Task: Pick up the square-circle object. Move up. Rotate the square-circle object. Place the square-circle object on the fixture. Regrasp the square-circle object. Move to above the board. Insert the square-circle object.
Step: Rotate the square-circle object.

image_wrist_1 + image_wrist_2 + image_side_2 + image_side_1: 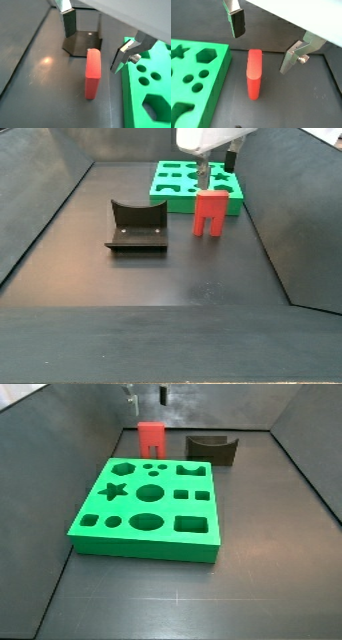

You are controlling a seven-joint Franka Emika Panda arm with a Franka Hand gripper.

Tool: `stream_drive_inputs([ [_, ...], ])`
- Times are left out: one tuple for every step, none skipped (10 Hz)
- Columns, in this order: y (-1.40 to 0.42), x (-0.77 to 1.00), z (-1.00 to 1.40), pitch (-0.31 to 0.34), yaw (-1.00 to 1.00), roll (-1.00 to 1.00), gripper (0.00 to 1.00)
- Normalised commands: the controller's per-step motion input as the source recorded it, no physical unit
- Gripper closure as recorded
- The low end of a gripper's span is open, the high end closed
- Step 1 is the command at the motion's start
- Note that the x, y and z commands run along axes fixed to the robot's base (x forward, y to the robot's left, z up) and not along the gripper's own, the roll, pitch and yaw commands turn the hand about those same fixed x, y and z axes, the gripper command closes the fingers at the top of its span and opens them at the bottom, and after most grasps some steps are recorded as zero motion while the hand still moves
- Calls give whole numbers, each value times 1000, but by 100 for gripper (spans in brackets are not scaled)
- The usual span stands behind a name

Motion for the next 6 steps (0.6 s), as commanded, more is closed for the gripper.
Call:
stream_drive_inputs([
  [7,32,-33,5,1000,6,0],
  [6,32,-33,5,1000,6,0],
  [6,32,-33,5,1000,6,0],
  [6,33,-33,6,1000,6,0],
  [6,33,-33,6,1000,6,0],
  [6,33,-33,6,1000,7,0],
])
